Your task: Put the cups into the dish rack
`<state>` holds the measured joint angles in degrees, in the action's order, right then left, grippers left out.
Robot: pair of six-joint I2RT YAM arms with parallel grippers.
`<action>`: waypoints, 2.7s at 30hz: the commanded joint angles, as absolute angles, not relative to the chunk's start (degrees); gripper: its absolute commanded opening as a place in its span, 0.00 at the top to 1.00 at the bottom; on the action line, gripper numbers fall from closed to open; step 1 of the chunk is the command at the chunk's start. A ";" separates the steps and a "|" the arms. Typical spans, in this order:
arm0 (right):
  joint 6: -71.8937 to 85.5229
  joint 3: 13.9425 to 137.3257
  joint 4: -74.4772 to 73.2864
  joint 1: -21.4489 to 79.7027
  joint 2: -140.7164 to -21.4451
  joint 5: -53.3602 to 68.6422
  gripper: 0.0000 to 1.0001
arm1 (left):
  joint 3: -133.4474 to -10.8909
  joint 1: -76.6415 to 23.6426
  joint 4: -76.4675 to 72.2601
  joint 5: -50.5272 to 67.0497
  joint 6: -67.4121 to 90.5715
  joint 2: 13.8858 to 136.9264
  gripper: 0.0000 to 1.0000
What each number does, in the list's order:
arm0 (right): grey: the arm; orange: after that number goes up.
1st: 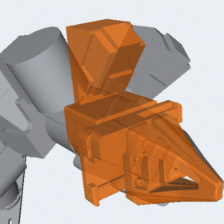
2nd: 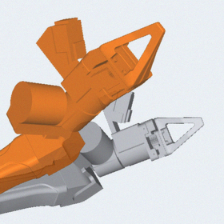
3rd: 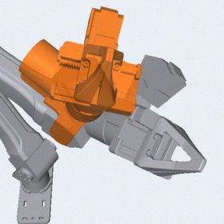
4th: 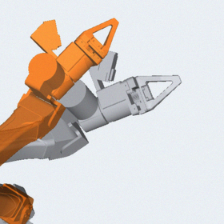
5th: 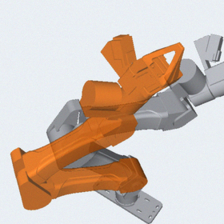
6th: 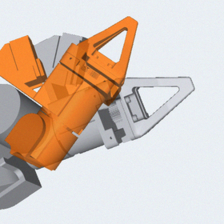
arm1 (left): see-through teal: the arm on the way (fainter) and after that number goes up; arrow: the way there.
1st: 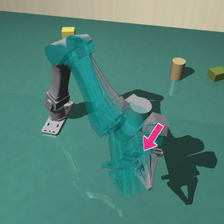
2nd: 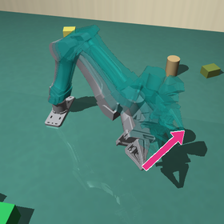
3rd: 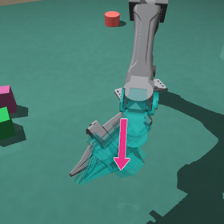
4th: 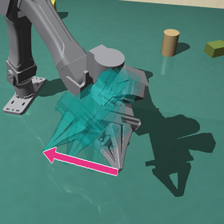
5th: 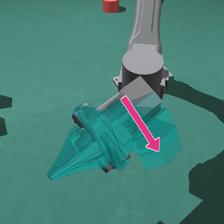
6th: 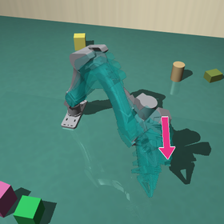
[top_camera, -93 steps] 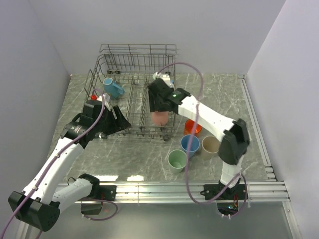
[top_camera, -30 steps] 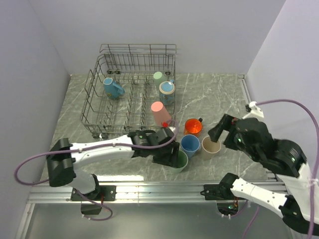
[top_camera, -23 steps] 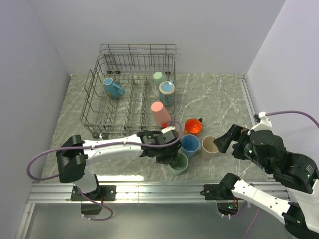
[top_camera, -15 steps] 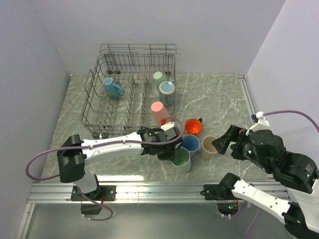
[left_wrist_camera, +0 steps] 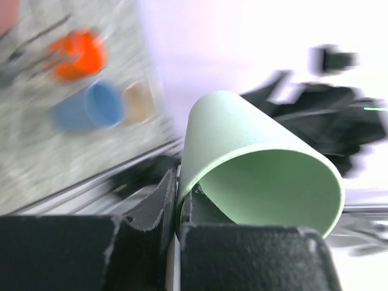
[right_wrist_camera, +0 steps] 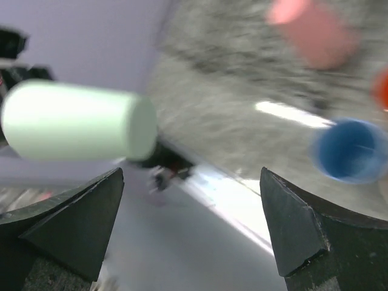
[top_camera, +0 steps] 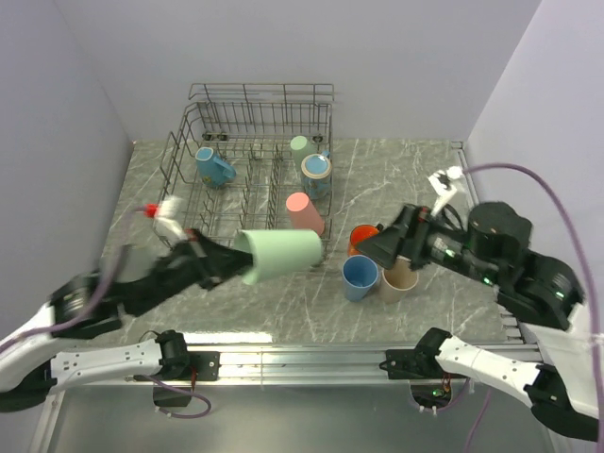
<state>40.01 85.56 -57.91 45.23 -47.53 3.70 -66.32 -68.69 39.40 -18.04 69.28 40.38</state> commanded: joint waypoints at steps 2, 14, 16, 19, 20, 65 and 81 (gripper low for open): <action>47.52 76.41 -32.39 41.50 -51.15 27.99 0.00 | -63.81 -68.38 33.85 -21.44 72.16 36.31 1.00; 91.39 45.01 38.91 33.57 -47.38 40.79 0.00 | -56.96 -68.38 18.38 -18.80 71.63 34.36 1.00; 95.68 42.82 45.83 33.66 -47.20 39.21 0.00 | -56.69 -68.38 17.84 -19.60 71.46 34.80 1.00; 98.96 40.43 50.01 33.58 -46.15 36.13 0.00 | -57.04 -68.38 17.32 -20.92 70.75 35.33 1.00; 99.05 40.52 49.66 33.66 -45.88 35.95 0.00 | -57.04 -68.38 16.79 -20.92 70.49 35.42 1.00; 90.00 47.28 34.28 34.89 -49.74 35.51 0.26 | -57.48 -67.94 5.27 -16.61 67.41 45.43 1.00; 78.16 58.69 16.94 31.21 -54.74 38.23 0.94 | -70.91 -64.42 41.97 -29.42 70.48 46.40 0.13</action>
<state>84.71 51.53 23.42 33.04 -52.90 36.58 -65.17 -64.77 26.83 -22.72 68.97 46.44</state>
